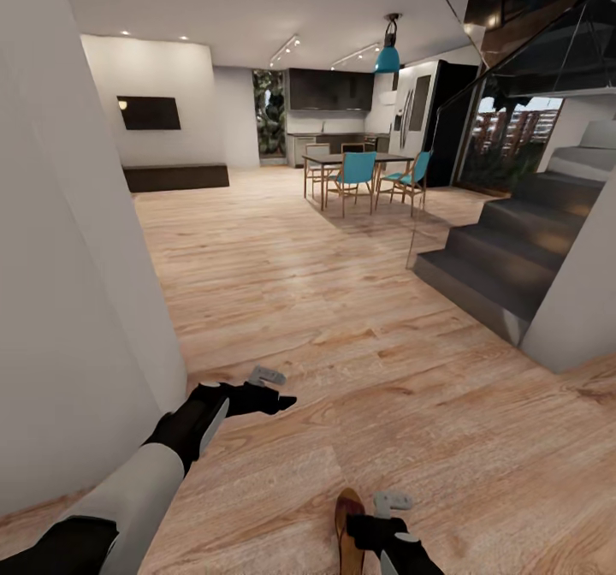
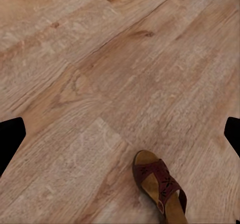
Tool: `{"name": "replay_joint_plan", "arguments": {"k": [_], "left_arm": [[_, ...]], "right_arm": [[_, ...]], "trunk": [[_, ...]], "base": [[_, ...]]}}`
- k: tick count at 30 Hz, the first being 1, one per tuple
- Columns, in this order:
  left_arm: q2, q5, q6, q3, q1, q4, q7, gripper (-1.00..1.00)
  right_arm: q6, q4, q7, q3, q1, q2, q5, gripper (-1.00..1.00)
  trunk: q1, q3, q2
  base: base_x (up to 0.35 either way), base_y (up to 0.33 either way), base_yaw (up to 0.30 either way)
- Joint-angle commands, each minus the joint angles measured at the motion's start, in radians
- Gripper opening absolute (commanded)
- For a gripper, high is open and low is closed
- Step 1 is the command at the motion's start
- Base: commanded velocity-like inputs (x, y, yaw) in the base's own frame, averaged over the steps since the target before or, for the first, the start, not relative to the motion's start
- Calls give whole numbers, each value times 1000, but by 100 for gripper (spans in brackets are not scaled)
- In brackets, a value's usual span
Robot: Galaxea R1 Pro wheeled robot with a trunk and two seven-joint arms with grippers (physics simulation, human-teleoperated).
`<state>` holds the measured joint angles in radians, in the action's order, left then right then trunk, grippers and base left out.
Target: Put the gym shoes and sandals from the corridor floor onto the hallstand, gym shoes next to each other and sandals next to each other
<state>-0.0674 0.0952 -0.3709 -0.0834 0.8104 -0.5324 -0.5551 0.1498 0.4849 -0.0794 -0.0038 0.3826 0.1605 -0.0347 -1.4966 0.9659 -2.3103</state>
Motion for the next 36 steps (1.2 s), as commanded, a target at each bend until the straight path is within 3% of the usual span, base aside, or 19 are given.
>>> {"name": "replay_joint_plan", "arguments": {"k": [1, 7, 16, 31, 36], "left_arm": [[0, 10, -3, 1, 0, -2, -6, 100], [0, 10, -3, -2, -1, -2, -6, 100], [-1, 10, -3, -9, -2, -3, -6, 100], [3, 8, -3, -17, -8, -3, -6, 100], [0, 7, -3, -16, -7, -3, -6, 100]], "right_arm": [[5, 2, -4, 0, 0, 1, -4, 100], [3, 0, -7, -1, 0, 2, -3, 100], [2, 5, -53, -1, 1, 2, -22, 100], [2, 12, -65, 0, 1, 1, -54, 100], [2, 32, -66, -1, 1, 1, -53, 100]], "trunk": [[-4, 4, -8], [-27, 23, -50], [-27, 23, -50], [-27, 23, -50], [-46, 41, -85]], "base": [[0, 0, 0], [0, 0, 0], [0, 0, 0], [0, 0, 0], [0, 0, 0]]}}
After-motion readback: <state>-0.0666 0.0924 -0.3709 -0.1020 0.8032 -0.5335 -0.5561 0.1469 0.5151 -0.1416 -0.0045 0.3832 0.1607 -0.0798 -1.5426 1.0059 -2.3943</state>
